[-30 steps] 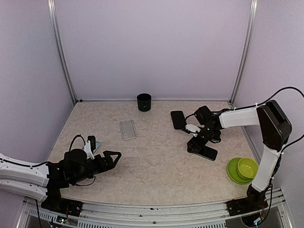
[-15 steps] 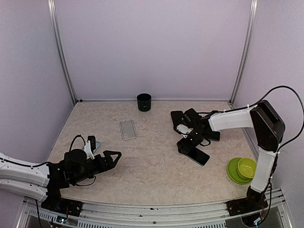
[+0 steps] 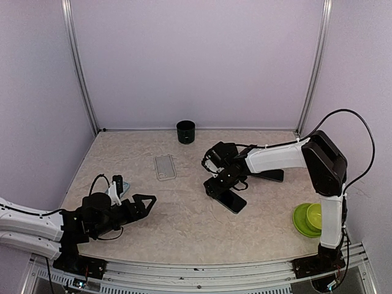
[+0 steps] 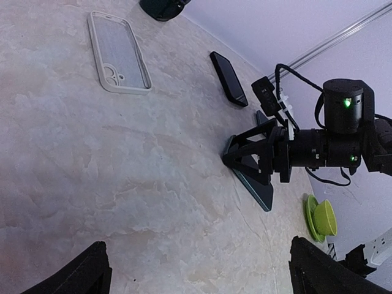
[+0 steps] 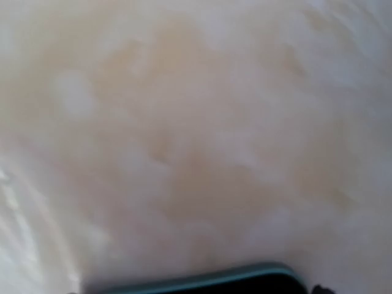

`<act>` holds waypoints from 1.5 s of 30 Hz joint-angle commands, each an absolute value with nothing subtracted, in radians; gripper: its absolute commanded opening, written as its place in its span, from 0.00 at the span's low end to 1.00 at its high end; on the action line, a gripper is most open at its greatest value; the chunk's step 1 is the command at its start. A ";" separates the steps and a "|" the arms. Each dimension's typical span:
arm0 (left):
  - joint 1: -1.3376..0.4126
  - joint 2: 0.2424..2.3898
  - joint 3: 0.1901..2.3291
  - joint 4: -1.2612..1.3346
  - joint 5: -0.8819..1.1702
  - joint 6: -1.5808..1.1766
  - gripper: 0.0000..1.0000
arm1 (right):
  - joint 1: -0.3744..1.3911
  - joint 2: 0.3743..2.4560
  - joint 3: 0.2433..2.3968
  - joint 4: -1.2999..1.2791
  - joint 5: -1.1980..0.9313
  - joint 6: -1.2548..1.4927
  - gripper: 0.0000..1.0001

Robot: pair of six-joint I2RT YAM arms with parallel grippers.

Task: Put the phone into the phone case
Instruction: Move the phone to the center of the board, then pick up the phone at the center of the board.

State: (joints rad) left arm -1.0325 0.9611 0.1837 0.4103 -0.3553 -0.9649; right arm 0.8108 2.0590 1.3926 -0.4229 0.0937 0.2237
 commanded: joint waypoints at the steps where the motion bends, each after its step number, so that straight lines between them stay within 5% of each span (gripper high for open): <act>1: -1.026 0.939 0.162 0.412 -0.369 -0.969 0.99 | 0.828 2.104 1.389 -0.447 0.057 0.249 0.75; 9: -1.026 0.942 0.150 0.431 -0.371 -0.979 0.99 | 0.829 2.014 1.318 -0.446 0.002 0.139 0.94; 17: -1.026 0.973 0.152 0.456 -0.369 -0.976 0.99 | 0.828 1.927 1.169 -0.414 -0.058 0.035 0.95; 32: -1.026 0.991 0.156 0.460 -0.363 -0.986 0.99 | 0.842 1.997 1.129 -0.371 0.073 0.017 0.68; 45: -1.026 1.011 0.191 0.459 -0.346 -0.947 0.99 | 0.914 1.862 1.048 -0.203 0.153 0.011 0.64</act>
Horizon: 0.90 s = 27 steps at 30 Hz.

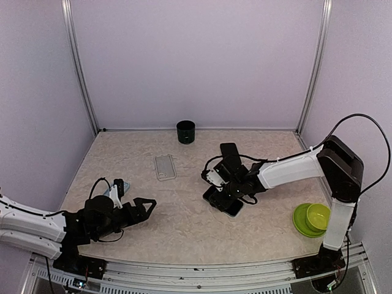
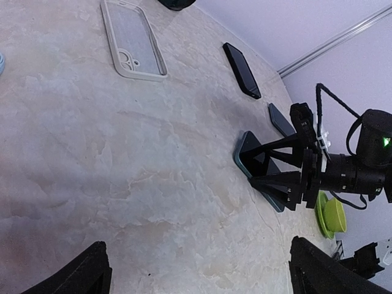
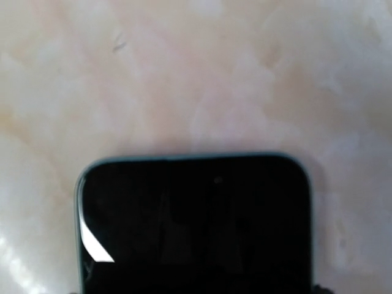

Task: Put the phone into the phone case
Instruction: Pick up the phone at the center of the board, then pass from the right arm to the left

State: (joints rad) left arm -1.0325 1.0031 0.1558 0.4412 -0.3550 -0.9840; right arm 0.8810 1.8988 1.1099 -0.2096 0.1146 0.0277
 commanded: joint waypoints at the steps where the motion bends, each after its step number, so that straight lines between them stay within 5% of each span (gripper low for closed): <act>1: -1.026 1.013 0.199 0.456 -0.343 -0.940 0.99 | 0.920 1.841 1.038 -0.188 0.155 -0.015 0.64; 27: -1.063 1.295 0.407 0.633 -0.014 -0.770 0.88 | 1.219 1.536 0.829 0.127 0.314 -0.067 0.61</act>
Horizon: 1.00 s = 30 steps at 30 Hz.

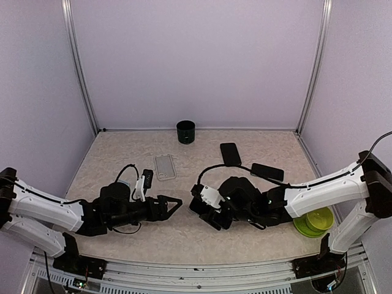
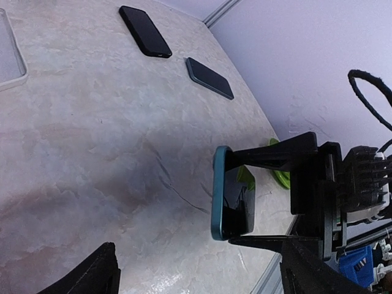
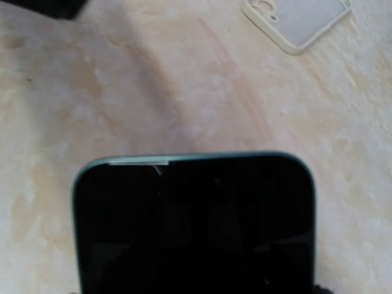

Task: Put the phone into the phone case
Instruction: Pass from the right arm to the left

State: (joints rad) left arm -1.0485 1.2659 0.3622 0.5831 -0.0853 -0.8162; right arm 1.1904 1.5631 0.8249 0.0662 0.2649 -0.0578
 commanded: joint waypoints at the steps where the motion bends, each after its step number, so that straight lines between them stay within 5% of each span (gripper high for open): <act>1: -1.064 1.302 0.412 0.639 -0.007 -0.768 0.86 | 1.224 1.536 0.830 0.128 0.318 -0.067 0.61; 30: -1.088 1.443 0.483 0.688 0.086 -0.777 0.34 | 1.364 1.603 0.885 0.184 0.454 -0.112 0.62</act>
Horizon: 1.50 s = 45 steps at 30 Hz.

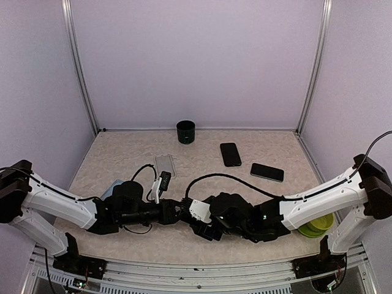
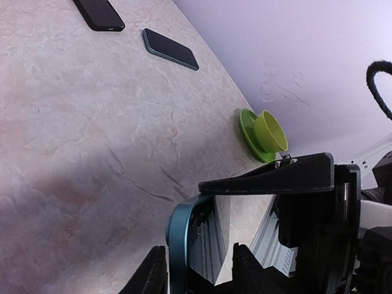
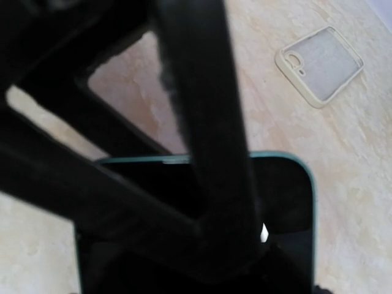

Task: Put the phone into the phone case
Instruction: Pass from the right arm to the left, then pass from the left arm to the right

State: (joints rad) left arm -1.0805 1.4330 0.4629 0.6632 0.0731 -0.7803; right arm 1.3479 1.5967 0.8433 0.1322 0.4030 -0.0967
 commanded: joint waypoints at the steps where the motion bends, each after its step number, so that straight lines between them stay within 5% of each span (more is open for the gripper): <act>1: -1.088 1.443 0.482 0.687 0.085 -0.777 0.32 | 1.364 1.603 0.885 0.185 0.458 -0.112 0.61; 11: -1.090 1.446 0.476 0.690 0.086 -0.785 0.01 | 1.366 1.601 0.875 0.192 0.476 -0.110 0.62; 20: -1.089 1.441 0.474 0.693 0.094 -0.785 0.00 | 1.365 1.597 0.868 0.190 0.527 -0.102 0.67; 30: -1.094 1.348 0.458 0.643 0.005 -0.750 0.00 | 1.365 1.501 0.824 0.206 0.737 -0.070 0.99; 45: -1.096 1.260 0.456 0.617 -0.029 -0.699 0.00 | 1.357 1.250 0.720 0.253 0.792 0.041 1.00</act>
State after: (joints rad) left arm -1.0897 1.3014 0.4583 0.5709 -0.0166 -0.7250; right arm 1.3663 1.3354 0.7574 0.2058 0.8005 -0.0307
